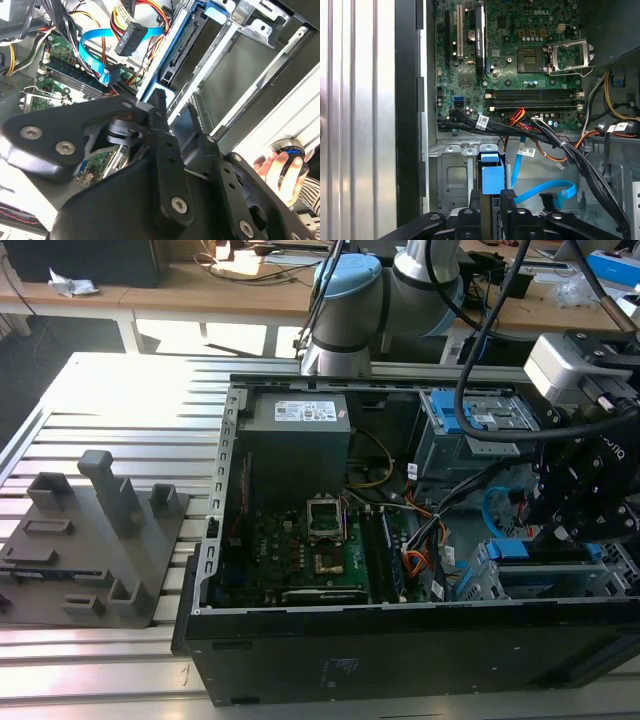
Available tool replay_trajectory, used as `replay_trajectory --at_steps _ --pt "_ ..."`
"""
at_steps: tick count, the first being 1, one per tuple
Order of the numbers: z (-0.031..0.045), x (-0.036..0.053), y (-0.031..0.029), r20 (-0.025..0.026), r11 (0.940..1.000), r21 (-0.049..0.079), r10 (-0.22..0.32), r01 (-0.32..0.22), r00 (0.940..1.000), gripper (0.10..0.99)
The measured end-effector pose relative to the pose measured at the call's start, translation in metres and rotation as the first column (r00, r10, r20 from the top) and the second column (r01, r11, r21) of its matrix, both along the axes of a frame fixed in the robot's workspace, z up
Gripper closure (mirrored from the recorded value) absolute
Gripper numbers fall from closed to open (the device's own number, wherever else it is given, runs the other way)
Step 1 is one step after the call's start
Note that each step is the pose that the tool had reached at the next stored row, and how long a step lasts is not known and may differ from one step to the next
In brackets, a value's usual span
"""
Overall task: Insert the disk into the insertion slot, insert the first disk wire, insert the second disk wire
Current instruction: 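Insert the disk into the insertion slot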
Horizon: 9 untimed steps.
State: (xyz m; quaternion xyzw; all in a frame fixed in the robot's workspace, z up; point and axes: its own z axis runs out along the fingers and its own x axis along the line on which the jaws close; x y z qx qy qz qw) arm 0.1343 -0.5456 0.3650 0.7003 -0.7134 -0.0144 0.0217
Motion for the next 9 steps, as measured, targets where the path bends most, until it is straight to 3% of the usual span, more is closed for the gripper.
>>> replay_trajectory --at_steps 1,2,4,9 --pt "0.0000 0.0000 0.0000 0.0000 1.0000 0.000 0.000 0.000 1.0000 0.851" --pt "0.0000 0.0000 0.0000 0.0000 1.0000 -0.001 0.000 0.000 1.0000 0.851" --pt "0.0000 0.0000 0.0000 0.0000 1.0000 -0.002 0.000 0.000 1.0000 0.980" --pt "0.0000 0.0000 0.0000 0.0000 1.0000 -0.004 0.000 0.000 1.0000 0.980"
